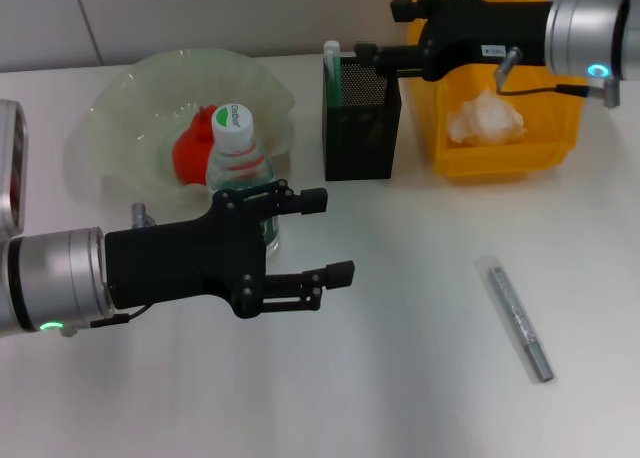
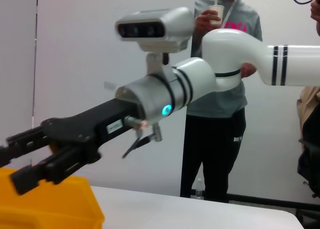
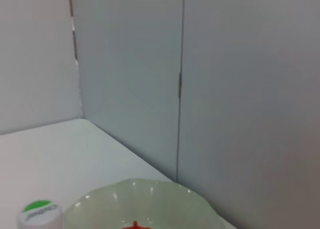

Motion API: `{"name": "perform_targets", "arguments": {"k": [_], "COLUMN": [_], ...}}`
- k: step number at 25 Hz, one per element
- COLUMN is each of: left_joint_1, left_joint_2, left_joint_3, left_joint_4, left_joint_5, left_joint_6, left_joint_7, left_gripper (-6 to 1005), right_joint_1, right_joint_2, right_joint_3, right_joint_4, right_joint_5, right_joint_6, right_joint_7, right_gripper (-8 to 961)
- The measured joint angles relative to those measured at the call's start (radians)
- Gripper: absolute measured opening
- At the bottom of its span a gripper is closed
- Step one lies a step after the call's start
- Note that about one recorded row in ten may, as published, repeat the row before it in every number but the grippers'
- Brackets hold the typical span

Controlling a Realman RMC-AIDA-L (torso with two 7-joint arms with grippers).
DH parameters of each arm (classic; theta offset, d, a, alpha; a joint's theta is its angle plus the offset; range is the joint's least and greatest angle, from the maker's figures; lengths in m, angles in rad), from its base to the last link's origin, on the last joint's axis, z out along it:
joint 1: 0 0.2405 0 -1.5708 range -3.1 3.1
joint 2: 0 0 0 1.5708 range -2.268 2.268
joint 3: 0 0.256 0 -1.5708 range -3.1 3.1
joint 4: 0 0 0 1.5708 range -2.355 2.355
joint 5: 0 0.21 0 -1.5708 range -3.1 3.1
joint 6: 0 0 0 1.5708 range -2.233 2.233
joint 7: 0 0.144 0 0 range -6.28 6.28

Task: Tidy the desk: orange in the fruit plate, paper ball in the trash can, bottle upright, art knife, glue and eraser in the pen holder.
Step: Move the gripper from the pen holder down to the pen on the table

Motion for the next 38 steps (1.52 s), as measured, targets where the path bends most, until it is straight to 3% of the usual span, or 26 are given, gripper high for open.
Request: {"name": "perform_targets", "arguments": {"k": [10, 18, 38], "left_joint_1": [0.006, 0.017, 0.019], "left_joint_2": [0.0, 0.001, 0.003], "left_joint_3": [-0.002, -0.009, -0.009], "left_joint_4": [-0.017, -0.026, -0.034], "left_joint_5": [0.0, -0.003, -0.012], "left_joint_6": [-0.019, -0.019, -0.016], "left_joint_7": [0.019, 0.034, 0.034], "left_gripper": [812, 813, 812], "right_joint_1": [-0.118, -0.168, -0.16], "right_joint_2": [0.004, 0.004, 0.002], "right_joint_3": [-0.004, -0.015, -0.056], "right_joint_4": [-0.169, -0.229, -0.403], "right_joint_5": [-0.004, -0.061, -0.328], "right_joint_6": [-0.167, -0.221, -0.349], "right_joint_7": [0.096, 0.186, 0.583], "right_gripper": [825, 824, 820]}}
